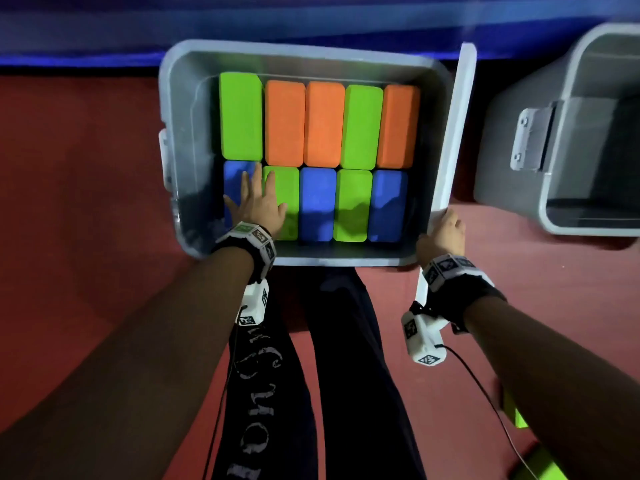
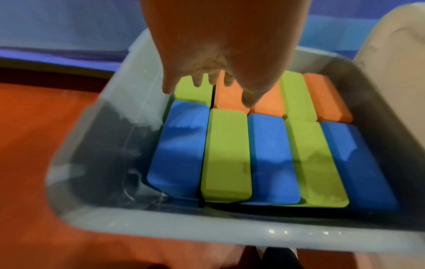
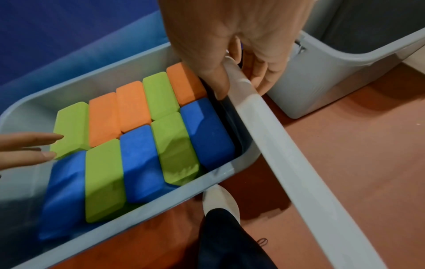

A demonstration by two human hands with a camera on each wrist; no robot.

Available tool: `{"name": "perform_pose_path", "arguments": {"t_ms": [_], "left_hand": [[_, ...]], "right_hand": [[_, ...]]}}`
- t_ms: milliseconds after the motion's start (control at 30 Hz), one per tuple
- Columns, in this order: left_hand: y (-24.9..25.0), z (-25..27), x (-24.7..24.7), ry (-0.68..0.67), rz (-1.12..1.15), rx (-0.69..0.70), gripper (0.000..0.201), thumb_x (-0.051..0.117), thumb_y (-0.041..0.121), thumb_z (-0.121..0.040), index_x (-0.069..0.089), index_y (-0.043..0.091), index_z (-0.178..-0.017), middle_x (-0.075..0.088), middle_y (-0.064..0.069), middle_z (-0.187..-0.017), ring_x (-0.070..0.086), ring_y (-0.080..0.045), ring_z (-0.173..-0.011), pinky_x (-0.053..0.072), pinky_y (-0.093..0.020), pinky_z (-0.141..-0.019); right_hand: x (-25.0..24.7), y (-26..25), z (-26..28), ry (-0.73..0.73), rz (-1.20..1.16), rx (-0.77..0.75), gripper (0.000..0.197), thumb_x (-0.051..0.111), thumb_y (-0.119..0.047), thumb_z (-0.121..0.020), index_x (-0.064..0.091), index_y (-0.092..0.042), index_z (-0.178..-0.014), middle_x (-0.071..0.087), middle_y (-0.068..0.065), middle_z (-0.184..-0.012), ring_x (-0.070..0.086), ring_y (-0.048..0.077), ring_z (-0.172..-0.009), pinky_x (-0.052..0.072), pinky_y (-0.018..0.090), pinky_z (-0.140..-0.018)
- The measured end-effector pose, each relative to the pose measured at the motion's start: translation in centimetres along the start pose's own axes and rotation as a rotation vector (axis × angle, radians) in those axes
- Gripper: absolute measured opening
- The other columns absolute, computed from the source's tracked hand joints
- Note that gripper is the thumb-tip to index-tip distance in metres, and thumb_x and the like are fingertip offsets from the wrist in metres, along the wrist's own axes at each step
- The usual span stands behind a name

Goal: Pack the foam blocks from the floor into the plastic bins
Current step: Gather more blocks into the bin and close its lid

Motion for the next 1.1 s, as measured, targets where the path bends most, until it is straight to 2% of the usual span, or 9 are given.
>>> {"name": "perform_pose_path", "arguments": {"t_ms": [133,267,400,533,633,767,933,1100], "left_hand": [[0.2,2.0,-4.2,0.002,0.003,0.082,0.062,0.047,0.030,-0.097,0.019,0.015,-0.151,0.008,-0.002,-0.160,0.006,-0.025,-0.148,0.016,-0.060,-0.113],[-0.7,3.1,-8.4,0.019,0.036,0.150,0.059,0.047,0.027,-0.096,0.025,0.010,-0.148,0.029,-0.015,-0.152,0.028,-0.032,-0.139,0.029,-0.048,-0.112],[-1.6,4.7,-12.4,0.065,0.115,0.153,0.056,0.044,0.033,-0.099,0.026,0.009,-0.147,0.041,-0.023,-0.144,0.040,-0.038,-0.131,0.036,-0.046,-0.106],[-2.5,6.6,-15.9,0.125,0.282,0.166,0.058,0.039,0.040,-0.100,0.028,0.008,-0.147,0.041,-0.023,-0.145,0.044,-0.037,-0.130,0.036,-0.039,-0.105],[-3.7,7.3,-17.4,0.157,0.361,0.151,0.063,0.034,0.047,-0.099,0.025,0.008,-0.148,0.042,-0.021,-0.145,0.043,-0.036,-0.131,0.033,-0.043,-0.109],[-5.4,8.1,-18.7,0.261,0.489,0.109,0.062,0.036,0.048,-0.099,0.026,0.012,-0.148,0.046,-0.022,-0.141,0.047,-0.038,-0.127,0.037,-0.042,-0.105],[-6.2,8.9,-17.3,0.176,0.492,0.102,0.066,0.042,0.048,-0.097,0.024,0.012,-0.149,0.039,-0.018,-0.147,0.041,-0.033,-0.134,0.034,-0.039,-0.110],[-4.5,11.5,-15.8,0.182,0.470,0.084,0.067,0.049,0.041,-0.096,0.022,0.010,-0.149,0.033,-0.018,-0.151,0.036,-0.033,-0.137,0.029,-0.034,-0.111]], "right_hand": [[-2.0,0.0,4.1,-0.017,-0.023,-0.032,0.048,0.055,0.003,-0.079,0.040,-0.001,-0.124,0.046,0.022,-0.124,0.044,0.037,-0.115,0.035,0.037,-0.093],[-3.2,-1.2,8.6,0.025,-0.017,-0.126,0.049,0.057,0.004,-0.075,0.044,-0.004,-0.122,0.050,0.022,-0.116,0.047,0.038,-0.108,0.038,0.038,-0.088],[-3.9,-2.4,12.9,0.058,0.012,-0.188,0.049,0.056,0.007,-0.075,0.045,-0.005,-0.121,0.048,0.020,-0.112,0.048,0.039,-0.102,0.040,0.039,-0.086],[-3.6,-4.4,16.8,0.028,0.118,-0.281,0.057,0.061,0.005,-0.076,0.042,-0.007,-0.128,0.047,0.017,-0.114,0.046,0.035,-0.104,0.039,0.037,-0.085],[-3.3,-6.0,19.0,-0.003,0.202,-0.344,0.060,0.062,0.001,-0.078,0.039,-0.008,-0.132,0.045,0.015,-0.117,0.044,0.033,-0.106,0.042,0.040,-0.086],[-3.5,-7.7,19.7,-0.012,0.320,-0.386,0.056,0.060,-0.003,-0.081,0.037,-0.010,-0.131,0.044,0.015,-0.118,0.044,0.032,-0.106,0.044,0.041,-0.084],[-4.2,-7.1,20.1,-0.059,0.448,-0.384,0.055,0.061,-0.007,-0.081,0.035,-0.010,-0.129,0.042,0.013,-0.121,0.043,0.031,-0.110,0.043,0.038,-0.085],[-7.8,-5.6,20.8,-0.049,0.488,-0.382,0.055,0.061,-0.005,-0.082,0.035,-0.007,-0.130,0.042,0.015,-0.123,0.042,0.032,-0.113,0.042,0.039,-0.087]]}}
Point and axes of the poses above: each hand's wrist, its own z-axis away from the middle knuckle, its own x-axis out of the palm, y = z × x, the point moved 6 cm from there along -z, towards the middle knuckle
